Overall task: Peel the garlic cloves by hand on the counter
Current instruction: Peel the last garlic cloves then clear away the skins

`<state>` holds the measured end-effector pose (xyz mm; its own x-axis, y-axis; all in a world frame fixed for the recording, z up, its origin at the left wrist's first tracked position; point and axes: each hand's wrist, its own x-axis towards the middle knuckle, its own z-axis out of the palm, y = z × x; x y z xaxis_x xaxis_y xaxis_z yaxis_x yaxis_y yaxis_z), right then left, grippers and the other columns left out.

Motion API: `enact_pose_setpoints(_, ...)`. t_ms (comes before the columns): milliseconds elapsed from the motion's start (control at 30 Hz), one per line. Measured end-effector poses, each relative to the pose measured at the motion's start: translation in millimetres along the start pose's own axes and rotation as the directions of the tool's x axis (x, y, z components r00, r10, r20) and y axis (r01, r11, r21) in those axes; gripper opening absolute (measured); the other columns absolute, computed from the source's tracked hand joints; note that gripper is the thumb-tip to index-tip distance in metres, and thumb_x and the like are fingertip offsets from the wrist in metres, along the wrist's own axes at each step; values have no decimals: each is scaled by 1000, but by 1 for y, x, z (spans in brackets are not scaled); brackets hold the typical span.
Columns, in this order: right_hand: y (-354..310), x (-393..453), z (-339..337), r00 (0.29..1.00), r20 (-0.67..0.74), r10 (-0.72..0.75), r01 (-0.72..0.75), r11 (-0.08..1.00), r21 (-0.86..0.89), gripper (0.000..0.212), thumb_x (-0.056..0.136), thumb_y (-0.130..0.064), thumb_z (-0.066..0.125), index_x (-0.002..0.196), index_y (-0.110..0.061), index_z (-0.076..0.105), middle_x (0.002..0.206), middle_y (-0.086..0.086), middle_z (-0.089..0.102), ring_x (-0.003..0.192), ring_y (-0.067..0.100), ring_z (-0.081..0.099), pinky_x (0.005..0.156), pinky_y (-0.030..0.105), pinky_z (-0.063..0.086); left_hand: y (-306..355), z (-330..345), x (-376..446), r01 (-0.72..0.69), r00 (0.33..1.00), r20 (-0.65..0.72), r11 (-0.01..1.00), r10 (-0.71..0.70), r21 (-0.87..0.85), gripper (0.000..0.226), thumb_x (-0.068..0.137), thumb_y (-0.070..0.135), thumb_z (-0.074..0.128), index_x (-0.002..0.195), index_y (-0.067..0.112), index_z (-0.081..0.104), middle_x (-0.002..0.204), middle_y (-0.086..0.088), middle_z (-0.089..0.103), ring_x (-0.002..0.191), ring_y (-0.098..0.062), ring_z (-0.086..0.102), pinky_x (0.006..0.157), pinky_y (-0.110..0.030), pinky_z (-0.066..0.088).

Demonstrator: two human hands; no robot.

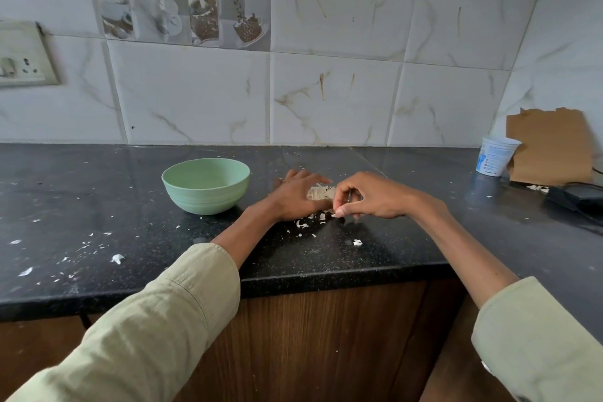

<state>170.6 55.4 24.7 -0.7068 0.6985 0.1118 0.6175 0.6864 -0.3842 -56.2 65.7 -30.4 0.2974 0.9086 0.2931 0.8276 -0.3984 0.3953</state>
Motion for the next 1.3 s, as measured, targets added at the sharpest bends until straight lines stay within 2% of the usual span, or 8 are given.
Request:
enact_pose_setpoints(67, 4, -3, -7, 999, -35, 11, -10, 999, 40, 9, 93, -22, 81, 100, -17, 76, 85, -9, 76, 70, 8, 70, 66, 15, 52, -2, 0, 1, 9, 1000, 9, 1000, -9, 17, 73, 76, 78, 56, 137, 39, 60, 141, -2, 53, 137, -25, 34, 115, -55, 31)
enact_pose_setpoints(300, 16, 5, -30, 978, -208, 30, 27, 963, 269, 23, 95, -17, 78, 118, -13, 76, 100, 10, 77, 75, 9, 67, 71, 21, 58, -9, 0, 6, -72, 989, -137, 996, 64, -57, 30, 92, 44, 79, 113, 23, 75, 114, -1, 68, 115, -22, 59, 101, -41, 47)
enact_pose_setpoints(500, 20, 32, -26, 937, -342, 67, 54, 941, 333, 14, 98, -16, 75, 110, -10, 80, 95, 9, 79, 75, 11, 69, 72, 23, 59, -5, -5, 5, -48, 980, -198, 989, 19, -143, 27, 92, 29, 81, 115, 14, 78, 113, 1, 77, 100, -12, 65, 86, -27, 45)
enact_pose_setpoints(667, 24, 63, -15, 914, -375, 158, 21, 902, 431, 10, 98, -8, 68, 103, -2, 74, 99, 11, 76, 73, 10, 68, 70, 24, 57, -5, -9, 7, -40, 980, -198, 982, 3, -184, 22, 98, 26, 74, 114, 11, 79, 112, 1, 78, 103, -12, 68, 90, -27, 48)
enact_pose_setpoints(900, 34, 75, 12, 926, -351, 136, -22, 950, 311, 6, 100, -11, 69, 103, -7, 71, 90, 5, 73, 70, 7, 69, 67, 23, 57, -3, -11, 5, -11, 992, -127, 976, -17, -218, 21, 104, 19, 63, 99, 5, 78, 96, -9, 78, 92, -27, 71, 85, -39, 54)
enact_pose_setpoints(1033, 30, 71, 15, 929, -360, 82, -6, 978, 208, 7, 99, -12, 70, 104, -7, 73, 91, 1, 73, 65, -6, 63, 64, 12, 53, 2, -14, 3, -5, 988, -149, 971, -32, -241, 18, 102, 19, 65, 109, 16, 82, 101, 2, 80, 95, -17, 73, 88, -33, 54)
enact_pose_setpoints(1200, 35, 70, 13, 933, -349, 85, 11, 965, 262, 8, 98, -13, 74, 103, -6, 72, 88, 6, 78, 69, 5, 70, 65, 22, 58, 2, -21, -1, -4, 963, -246, 900, -115, -437, 24, 105, 21, 61, 98, 17, 83, 93, 4, 81, 88, -5, 75, 80, -15, 55)
enact_pose_setpoints(1300, 38, 69, 13, 939, -334, 87, 9, 962, 274, 8, 96, -14, 77, 100, -8, 74, 86, 3, 79, 70, 4, 71, 64, 20, 56, -2, -23, 0, 23, 935, -297, 870, -193, -492, 27, 107, 20, 58, 99, 12, 82, 93, 0, 81, 87, -11, 75, 80, -22, 56)
